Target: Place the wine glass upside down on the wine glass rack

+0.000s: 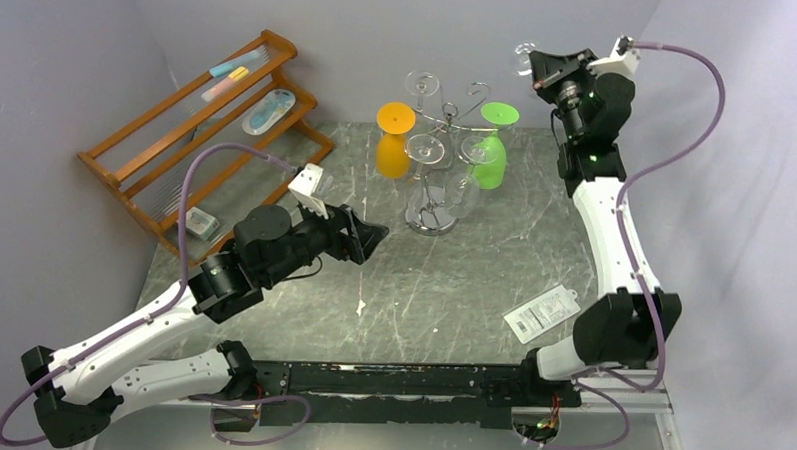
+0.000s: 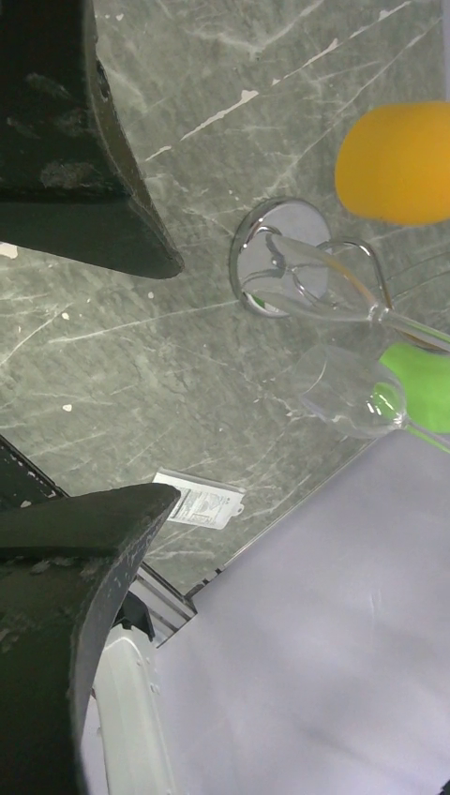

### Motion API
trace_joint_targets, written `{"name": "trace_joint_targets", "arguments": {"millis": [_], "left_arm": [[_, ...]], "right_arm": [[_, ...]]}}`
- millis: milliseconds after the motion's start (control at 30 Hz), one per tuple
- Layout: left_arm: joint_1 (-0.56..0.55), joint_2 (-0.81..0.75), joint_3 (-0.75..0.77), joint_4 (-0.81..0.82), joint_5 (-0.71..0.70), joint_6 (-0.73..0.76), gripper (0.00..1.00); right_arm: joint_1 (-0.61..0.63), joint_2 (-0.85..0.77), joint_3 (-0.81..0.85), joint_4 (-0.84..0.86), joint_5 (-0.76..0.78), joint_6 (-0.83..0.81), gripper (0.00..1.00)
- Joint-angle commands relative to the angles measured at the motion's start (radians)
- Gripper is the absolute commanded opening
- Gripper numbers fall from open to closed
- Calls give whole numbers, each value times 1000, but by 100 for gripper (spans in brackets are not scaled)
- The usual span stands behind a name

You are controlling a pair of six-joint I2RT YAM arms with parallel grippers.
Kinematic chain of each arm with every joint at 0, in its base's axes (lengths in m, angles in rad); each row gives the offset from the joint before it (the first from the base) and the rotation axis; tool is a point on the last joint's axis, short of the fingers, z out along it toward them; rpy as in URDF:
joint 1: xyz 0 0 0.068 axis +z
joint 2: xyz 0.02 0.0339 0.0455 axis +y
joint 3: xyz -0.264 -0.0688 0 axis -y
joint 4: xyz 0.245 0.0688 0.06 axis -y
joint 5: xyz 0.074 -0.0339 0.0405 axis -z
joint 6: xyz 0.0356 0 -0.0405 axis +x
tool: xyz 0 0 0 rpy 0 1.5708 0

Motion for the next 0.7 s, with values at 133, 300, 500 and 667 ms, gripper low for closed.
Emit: {"name": "trace_joint_targets", "arguments": {"millis": [133,300,500,667], "left_arm": [[-2,26,33,4,8,-50,84],[-2,24,28,15,16,-59,84],[-2,29,23,11,19,-63,84],[-2,26,18,6,-14,-61,82]], "right_arm": [[-5,211,204,104,-364,53,0],[23,264,229,113,-424,42,0],[65,324,273,81,-452,18,0],[74,349,294,16,-434,31,0]]}}
